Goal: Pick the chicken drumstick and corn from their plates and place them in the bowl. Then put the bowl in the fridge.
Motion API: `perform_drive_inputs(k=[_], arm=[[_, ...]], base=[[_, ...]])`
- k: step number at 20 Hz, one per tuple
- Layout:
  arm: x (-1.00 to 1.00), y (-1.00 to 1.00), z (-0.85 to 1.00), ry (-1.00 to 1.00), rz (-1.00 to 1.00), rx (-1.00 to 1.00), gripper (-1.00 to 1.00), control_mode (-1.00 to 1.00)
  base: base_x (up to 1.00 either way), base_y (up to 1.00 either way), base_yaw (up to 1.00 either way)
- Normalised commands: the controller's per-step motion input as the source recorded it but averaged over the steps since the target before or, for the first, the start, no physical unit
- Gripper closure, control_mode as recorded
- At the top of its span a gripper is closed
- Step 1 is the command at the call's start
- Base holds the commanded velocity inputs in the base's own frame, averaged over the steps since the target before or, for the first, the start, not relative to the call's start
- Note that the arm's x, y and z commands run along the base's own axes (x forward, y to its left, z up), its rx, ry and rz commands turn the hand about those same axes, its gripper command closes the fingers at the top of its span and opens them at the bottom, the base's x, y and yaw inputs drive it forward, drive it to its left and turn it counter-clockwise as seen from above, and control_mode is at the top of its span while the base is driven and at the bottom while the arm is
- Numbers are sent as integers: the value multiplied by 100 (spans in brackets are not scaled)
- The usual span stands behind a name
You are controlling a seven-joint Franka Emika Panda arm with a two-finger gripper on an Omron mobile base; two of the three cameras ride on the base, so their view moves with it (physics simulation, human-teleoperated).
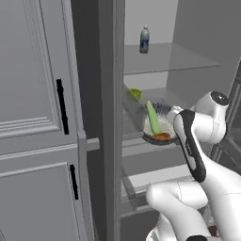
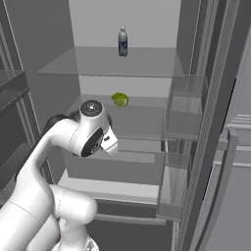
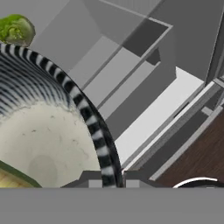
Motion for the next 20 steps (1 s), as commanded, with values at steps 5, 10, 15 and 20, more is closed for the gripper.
perform_drive_inputs(k=[5, 10, 15, 20], arm=[[63, 5, -12, 0, 0, 0, 100, -100], [100, 32, -36, 0, -1, 0, 100, -100], [89, 38, -7, 0, -1, 0, 100, -100], [50, 7, -7, 6, -2, 0, 100, -100]], base=[[10, 0, 0], [0, 0, 0], [0, 0, 0], [0, 0, 0]])
